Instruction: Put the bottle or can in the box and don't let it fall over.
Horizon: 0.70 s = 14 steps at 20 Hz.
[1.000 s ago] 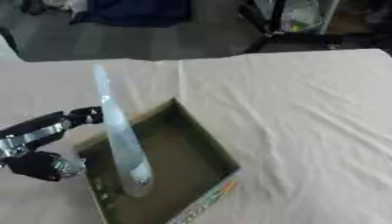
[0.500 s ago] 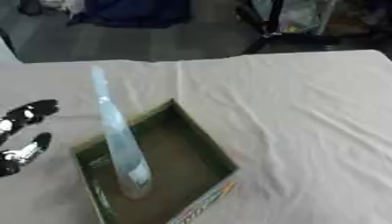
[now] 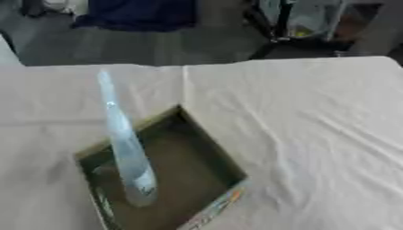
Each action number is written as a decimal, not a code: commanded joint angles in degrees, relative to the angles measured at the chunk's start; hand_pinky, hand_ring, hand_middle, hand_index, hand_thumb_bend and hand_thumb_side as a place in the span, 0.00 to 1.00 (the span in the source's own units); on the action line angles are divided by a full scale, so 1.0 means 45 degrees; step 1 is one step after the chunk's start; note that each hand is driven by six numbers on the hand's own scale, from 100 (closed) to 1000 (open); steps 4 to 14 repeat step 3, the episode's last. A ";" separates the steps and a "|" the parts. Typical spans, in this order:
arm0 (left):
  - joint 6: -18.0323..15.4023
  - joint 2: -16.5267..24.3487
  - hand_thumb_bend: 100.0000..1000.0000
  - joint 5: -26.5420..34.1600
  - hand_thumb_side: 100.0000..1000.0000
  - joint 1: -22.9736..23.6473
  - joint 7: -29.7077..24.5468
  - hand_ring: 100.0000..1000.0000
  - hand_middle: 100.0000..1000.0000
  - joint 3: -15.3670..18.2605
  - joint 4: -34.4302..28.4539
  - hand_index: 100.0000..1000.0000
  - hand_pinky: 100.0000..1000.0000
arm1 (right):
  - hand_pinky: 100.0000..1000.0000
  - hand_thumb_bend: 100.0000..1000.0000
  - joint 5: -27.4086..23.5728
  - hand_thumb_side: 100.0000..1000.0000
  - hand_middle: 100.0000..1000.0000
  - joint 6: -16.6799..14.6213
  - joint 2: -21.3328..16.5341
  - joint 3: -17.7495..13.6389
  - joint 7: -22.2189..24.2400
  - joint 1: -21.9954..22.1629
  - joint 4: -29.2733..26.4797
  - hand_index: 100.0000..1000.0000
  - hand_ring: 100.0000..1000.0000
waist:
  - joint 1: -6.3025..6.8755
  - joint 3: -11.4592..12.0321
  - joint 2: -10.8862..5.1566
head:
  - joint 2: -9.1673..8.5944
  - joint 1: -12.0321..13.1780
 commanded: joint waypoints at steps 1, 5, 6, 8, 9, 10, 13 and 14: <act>-0.0016 -0.0254 0.22 0.0049 0.71 -0.0399 0.0763 1.00 1.00 0.0246 -0.0124 0.94 1.00 | 1.00 0.00 -0.0025 0.41 0.96 -0.0013 -0.0242 -0.0125 0.0000 -0.0078 -0.0294 1.00 1.00 | -0.0015 -0.0002 -0.0227 | -0.0120 0.0063; 0.0114 -0.0610 0.25 0.0109 0.72 -0.0569 0.1178 1.00 1.00 0.0414 -0.0231 0.94 1.00 | 1.00 0.00 -0.0025 0.41 0.96 -0.0007 -0.0226 -0.0122 0.0002 -0.0086 -0.0294 1.00 1.00 | -0.0029 0.0002 -0.0218 | -0.0087 0.0072; 0.0114 -0.0610 0.25 0.0109 0.72 -0.0569 0.1178 1.00 1.00 0.0414 -0.0231 0.94 1.00 | 1.00 0.00 -0.0025 0.41 0.96 -0.0007 -0.0226 -0.0122 0.0002 -0.0086 -0.0294 1.00 1.00 | -0.0029 0.0002 -0.0218 | -0.0087 0.0072; 0.0114 -0.0610 0.25 0.0109 0.72 -0.0569 0.1178 1.00 1.00 0.0414 -0.0231 0.94 1.00 | 1.00 0.00 -0.0025 0.41 0.96 -0.0007 -0.0226 -0.0122 0.0002 -0.0086 -0.0294 1.00 1.00 | -0.0029 0.0002 -0.0218 | -0.0087 0.0072; 0.0114 -0.0610 0.25 0.0109 0.72 -0.0569 0.1178 1.00 1.00 0.0414 -0.0231 0.94 1.00 | 1.00 0.00 -0.0025 0.41 0.96 -0.0007 -0.0226 -0.0122 0.0002 -0.0086 -0.0294 1.00 1.00 | -0.0029 0.0002 -0.0218 | -0.0087 0.0072; 0.0114 -0.0610 0.25 0.0109 0.72 -0.0569 0.1178 1.00 1.00 0.0414 -0.0231 0.94 1.00 | 1.00 0.00 -0.0025 0.41 0.96 -0.0007 -0.0226 -0.0122 0.0002 -0.0086 -0.0294 1.00 1.00 | -0.0029 0.0002 -0.0218 | -0.0087 0.0072; 0.0114 -0.0610 0.25 0.0109 0.72 -0.0569 0.1178 1.00 1.00 0.0414 -0.0231 0.94 1.00 | 1.00 0.00 -0.0025 0.41 0.96 -0.0007 -0.0226 -0.0122 0.0002 -0.0086 -0.0294 1.00 1.00 | -0.0029 0.0002 -0.0218 | -0.0087 0.0072; 0.0114 -0.0610 0.25 0.0109 0.72 -0.0569 0.1178 1.00 1.00 0.0414 -0.0231 0.94 1.00 | 1.00 0.00 -0.0025 0.41 0.96 -0.0007 -0.0226 -0.0122 0.0002 -0.0086 -0.0294 1.00 1.00 | -0.0029 0.0002 -0.0218 | -0.0087 0.0072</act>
